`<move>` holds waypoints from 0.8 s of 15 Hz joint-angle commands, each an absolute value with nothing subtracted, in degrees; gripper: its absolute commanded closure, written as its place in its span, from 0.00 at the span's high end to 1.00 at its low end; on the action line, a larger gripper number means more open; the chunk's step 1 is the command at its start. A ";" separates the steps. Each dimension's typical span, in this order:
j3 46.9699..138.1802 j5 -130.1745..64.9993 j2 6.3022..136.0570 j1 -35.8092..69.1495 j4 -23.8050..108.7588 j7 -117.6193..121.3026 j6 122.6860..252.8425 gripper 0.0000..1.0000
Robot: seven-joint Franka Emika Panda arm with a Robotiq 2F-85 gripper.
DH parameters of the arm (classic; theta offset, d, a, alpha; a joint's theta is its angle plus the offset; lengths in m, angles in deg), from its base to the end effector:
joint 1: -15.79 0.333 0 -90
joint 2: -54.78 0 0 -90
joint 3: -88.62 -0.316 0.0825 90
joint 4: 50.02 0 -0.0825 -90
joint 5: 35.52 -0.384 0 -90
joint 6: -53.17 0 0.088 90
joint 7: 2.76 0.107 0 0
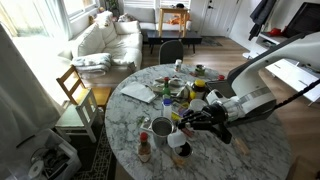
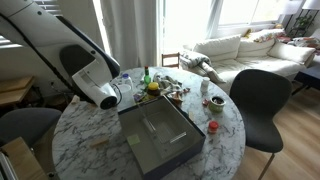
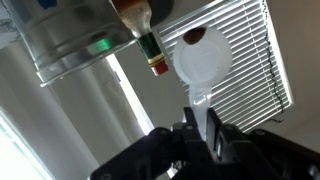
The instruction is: Put the brown item in the scoop, then drop it into the tin
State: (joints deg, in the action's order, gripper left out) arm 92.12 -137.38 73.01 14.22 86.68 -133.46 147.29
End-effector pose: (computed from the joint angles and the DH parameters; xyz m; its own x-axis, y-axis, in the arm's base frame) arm 0.4803 0.0552 0.2151 0.3953 -0.1268 0.9098 0.8687 -0.2704 -0.4151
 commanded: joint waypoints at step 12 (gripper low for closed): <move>93.43 -138.06 69.84 14.51 88.93 -133.13 148.35 0.04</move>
State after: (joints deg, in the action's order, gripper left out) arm 92.58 -137.38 73.62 14.08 86.62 -134.95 145.68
